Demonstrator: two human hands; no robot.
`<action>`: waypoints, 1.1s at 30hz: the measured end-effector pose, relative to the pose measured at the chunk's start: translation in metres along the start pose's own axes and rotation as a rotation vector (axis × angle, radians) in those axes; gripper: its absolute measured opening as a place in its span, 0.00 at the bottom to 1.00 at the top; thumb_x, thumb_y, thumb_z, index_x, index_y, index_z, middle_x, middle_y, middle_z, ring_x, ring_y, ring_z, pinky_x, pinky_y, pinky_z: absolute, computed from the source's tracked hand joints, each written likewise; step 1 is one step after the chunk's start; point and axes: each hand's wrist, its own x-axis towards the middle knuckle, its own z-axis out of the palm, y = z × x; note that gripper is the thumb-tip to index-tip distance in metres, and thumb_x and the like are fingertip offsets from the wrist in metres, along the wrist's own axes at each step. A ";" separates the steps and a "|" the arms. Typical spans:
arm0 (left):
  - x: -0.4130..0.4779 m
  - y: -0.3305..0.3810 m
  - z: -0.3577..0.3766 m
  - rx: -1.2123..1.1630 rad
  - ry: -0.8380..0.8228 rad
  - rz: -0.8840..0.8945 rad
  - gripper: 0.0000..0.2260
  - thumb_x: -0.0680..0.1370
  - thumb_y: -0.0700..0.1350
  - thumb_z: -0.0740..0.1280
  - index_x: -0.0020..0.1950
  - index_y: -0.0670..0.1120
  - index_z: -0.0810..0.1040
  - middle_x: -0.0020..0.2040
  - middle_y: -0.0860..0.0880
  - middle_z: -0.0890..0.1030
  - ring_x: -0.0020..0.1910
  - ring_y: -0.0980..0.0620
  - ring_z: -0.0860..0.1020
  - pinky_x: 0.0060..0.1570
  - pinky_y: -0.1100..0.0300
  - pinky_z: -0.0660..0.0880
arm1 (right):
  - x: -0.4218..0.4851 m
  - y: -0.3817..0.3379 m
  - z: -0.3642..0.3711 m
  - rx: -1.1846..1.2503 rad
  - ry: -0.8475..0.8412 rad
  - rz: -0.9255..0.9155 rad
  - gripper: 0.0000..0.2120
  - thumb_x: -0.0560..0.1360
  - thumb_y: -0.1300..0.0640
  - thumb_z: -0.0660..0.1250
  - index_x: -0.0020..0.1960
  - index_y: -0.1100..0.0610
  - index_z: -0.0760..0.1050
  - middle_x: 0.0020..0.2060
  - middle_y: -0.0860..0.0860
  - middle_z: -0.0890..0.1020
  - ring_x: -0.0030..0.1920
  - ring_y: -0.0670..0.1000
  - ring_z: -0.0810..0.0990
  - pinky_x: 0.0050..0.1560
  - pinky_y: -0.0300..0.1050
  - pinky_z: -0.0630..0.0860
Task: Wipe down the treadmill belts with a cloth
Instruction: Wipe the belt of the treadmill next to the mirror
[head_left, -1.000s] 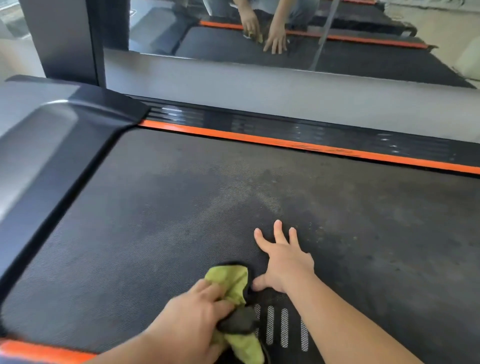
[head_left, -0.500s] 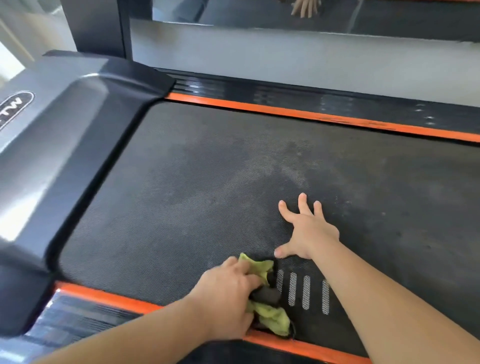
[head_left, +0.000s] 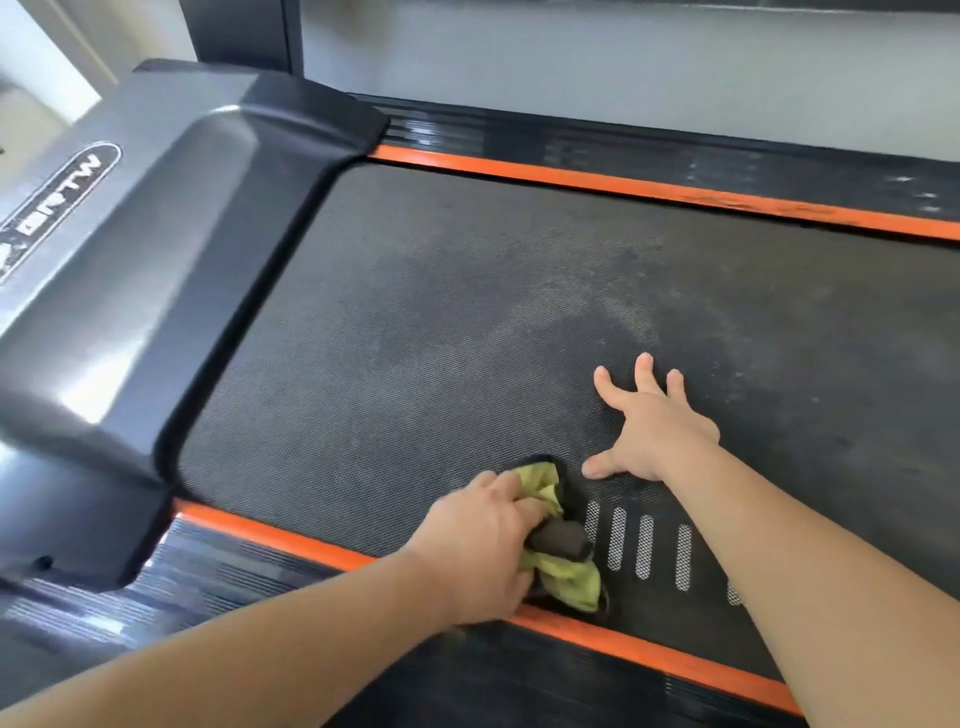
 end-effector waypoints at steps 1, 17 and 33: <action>0.007 -0.015 -0.006 0.054 0.045 -0.044 0.20 0.75 0.55 0.65 0.66 0.53 0.73 0.61 0.50 0.71 0.63 0.46 0.71 0.58 0.53 0.75 | 0.000 0.000 0.000 -0.004 0.005 -0.001 0.61 0.64 0.32 0.79 0.79 0.30 0.36 0.80 0.45 0.30 0.82 0.58 0.34 0.71 0.70 0.67; 0.015 0.010 -0.017 -0.436 -0.040 -0.314 0.13 0.66 0.60 0.65 0.45 0.55 0.77 0.42 0.55 0.81 0.49 0.47 0.81 0.49 0.57 0.80 | 0.000 -0.002 0.000 -0.025 0.028 0.008 0.60 0.65 0.31 0.78 0.79 0.30 0.36 0.80 0.45 0.31 0.82 0.57 0.34 0.68 0.65 0.69; 0.080 -0.033 -0.048 0.169 -0.107 0.049 0.39 0.77 0.66 0.68 0.83 0.53 0.59 0.83 0.50 0.55 0.79 0.46 0.58 0.76 0.50 0.63 | 0.041 0.027 -0.069 0.121 0.201 -0.037 0.43 0.69 0.41 0.78 0.79 0.36 0.61 0.81 0.50 0.60 0.79 0.60 0.62 0.65 0.60 0.74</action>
